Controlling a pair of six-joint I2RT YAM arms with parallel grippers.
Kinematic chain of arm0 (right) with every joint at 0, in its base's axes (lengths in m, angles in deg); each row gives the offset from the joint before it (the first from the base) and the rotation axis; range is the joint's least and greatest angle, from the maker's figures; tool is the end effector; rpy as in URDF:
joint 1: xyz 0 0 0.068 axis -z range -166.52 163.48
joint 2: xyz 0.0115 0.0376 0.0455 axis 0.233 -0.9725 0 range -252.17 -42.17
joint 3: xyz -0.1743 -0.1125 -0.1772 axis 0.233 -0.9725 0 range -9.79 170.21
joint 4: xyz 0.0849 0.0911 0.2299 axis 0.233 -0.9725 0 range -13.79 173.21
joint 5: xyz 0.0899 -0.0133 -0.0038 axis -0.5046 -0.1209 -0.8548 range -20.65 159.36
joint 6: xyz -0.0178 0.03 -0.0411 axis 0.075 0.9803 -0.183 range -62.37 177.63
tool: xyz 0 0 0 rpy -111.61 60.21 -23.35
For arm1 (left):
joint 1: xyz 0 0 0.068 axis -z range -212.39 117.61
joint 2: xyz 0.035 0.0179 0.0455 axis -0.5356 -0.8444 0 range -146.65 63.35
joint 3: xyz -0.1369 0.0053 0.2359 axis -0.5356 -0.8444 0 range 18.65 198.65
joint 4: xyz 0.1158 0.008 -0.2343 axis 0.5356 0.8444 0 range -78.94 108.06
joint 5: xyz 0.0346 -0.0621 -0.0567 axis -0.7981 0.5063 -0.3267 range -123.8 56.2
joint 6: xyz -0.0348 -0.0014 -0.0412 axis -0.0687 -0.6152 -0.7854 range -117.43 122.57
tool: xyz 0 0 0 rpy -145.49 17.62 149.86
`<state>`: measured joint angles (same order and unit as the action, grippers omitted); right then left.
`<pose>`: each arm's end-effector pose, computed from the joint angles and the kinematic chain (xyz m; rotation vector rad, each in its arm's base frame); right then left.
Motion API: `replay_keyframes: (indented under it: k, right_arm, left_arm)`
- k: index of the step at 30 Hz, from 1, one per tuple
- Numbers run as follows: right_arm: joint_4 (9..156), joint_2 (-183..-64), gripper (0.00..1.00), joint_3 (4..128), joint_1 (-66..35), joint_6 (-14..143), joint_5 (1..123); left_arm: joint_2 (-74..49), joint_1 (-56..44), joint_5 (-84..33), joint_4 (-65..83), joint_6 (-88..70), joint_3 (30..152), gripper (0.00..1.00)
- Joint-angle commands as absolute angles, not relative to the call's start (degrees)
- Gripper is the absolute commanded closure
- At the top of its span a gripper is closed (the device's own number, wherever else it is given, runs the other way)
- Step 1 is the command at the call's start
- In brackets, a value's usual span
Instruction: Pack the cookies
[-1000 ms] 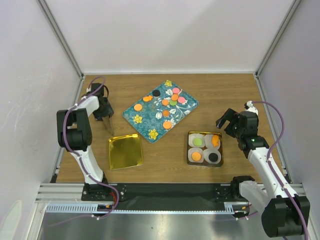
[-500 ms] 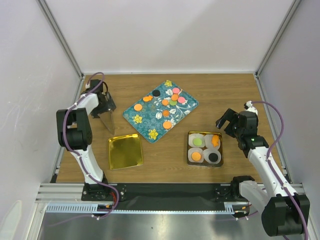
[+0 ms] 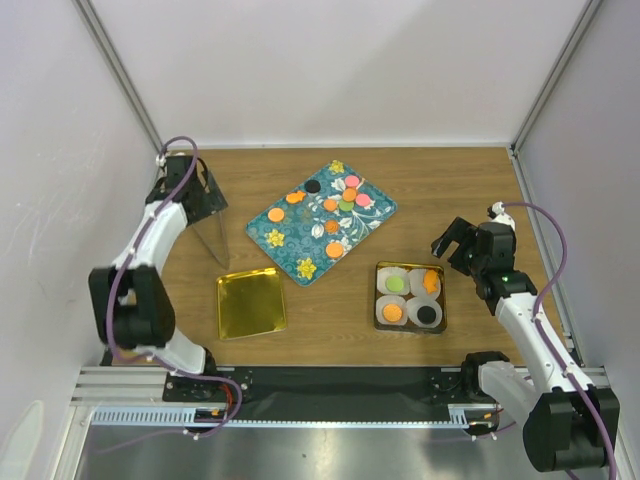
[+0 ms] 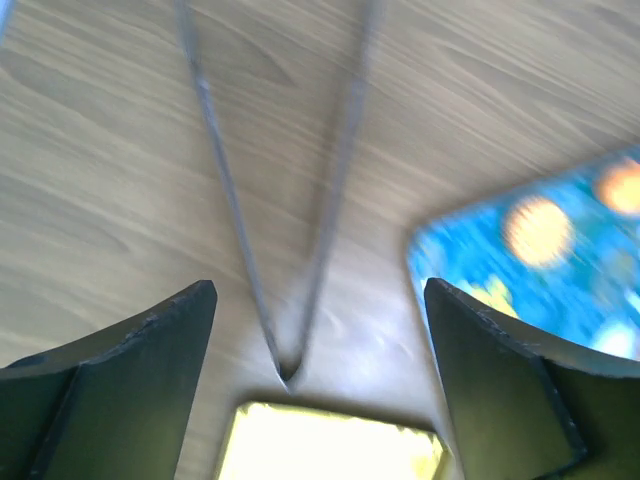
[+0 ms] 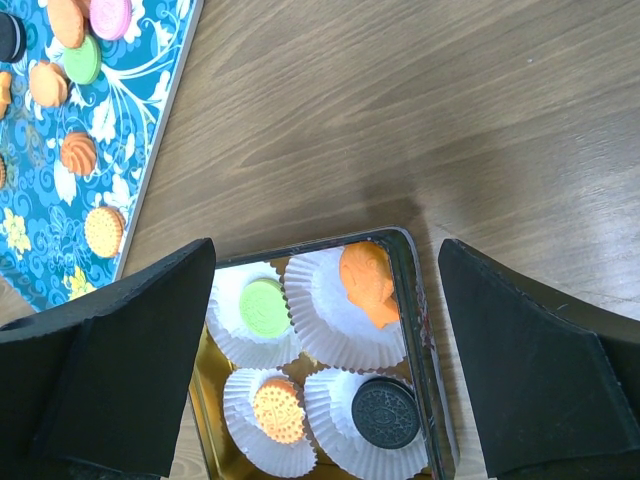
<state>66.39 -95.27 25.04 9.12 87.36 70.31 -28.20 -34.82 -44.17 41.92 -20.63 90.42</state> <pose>0.2021 0.0149 0.2417 0.4929 2.1454 0.3176 0.3465 0.0210 0.2666 -0.6172 2.3562 0.0602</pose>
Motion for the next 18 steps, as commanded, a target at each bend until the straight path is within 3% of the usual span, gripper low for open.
replay_keyframes:
  k: [1, 7, 18]
  right_arm:
    - [67.83, -95.34, 0.00, 26.16, 9.35, 86.10, 69.88]
    - [69.24, -92.79, 0.02, 25.63, 6.64, 83.65, 65.66]
    - [67.83, -95.25, 0.03, 27.30, 3.72, 82.59, 71.02]
  left_arm:
    - [-17.97, -30.29, -45.40, 40.77, -23.79, 83.44, 0.10]
    - [-4.62, -25.36, -43.39, 35.59, -28.45, 67.80, 0.12]
    - [6.65, -23.60, -46.19, 42.09, -29.76, 56.37, 0.19]
